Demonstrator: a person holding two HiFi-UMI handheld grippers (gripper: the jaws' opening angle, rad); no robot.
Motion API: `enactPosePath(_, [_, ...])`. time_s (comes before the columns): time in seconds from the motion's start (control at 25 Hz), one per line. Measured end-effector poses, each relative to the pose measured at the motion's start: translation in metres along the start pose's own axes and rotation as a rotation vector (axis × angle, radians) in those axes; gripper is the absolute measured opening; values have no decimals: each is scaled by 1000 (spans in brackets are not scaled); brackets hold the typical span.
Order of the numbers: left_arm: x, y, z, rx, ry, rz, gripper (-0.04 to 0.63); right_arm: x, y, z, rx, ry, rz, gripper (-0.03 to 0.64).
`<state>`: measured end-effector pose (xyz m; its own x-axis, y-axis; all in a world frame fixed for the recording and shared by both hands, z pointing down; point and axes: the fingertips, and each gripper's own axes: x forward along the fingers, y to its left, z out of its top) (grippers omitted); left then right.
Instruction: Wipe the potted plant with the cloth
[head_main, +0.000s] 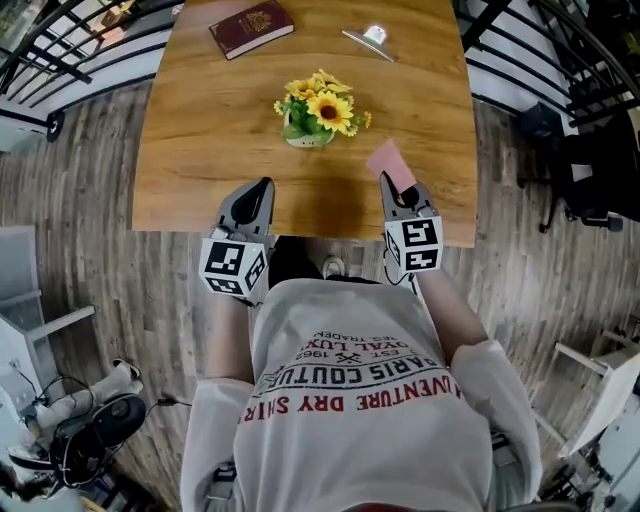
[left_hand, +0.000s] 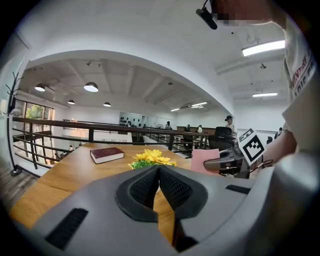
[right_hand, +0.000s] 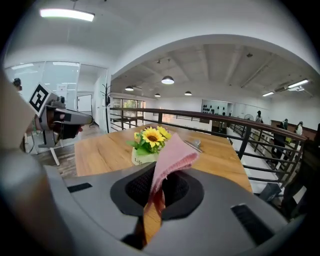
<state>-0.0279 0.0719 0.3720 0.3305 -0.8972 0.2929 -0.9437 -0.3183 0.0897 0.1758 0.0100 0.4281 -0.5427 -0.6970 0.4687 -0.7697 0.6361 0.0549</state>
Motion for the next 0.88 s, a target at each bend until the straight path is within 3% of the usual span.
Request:
enactPosePath(0.36, [98,29,-27,-7,116,-129,17,70,-23,-39,7,176,-59,35])
enactPosePath(0.56, [133,33,-51,17,186,-195,17,106,-35,-70,69,287,-101,35])
enactPosePath(0.72, [153,39,-62,33,215,-216,17,136,-38,-70,82,303,-95,36])
enactPosePath(0.88, [161,47,-70,1,241,-223,17,156,-28,-68,51,304,-63,35])
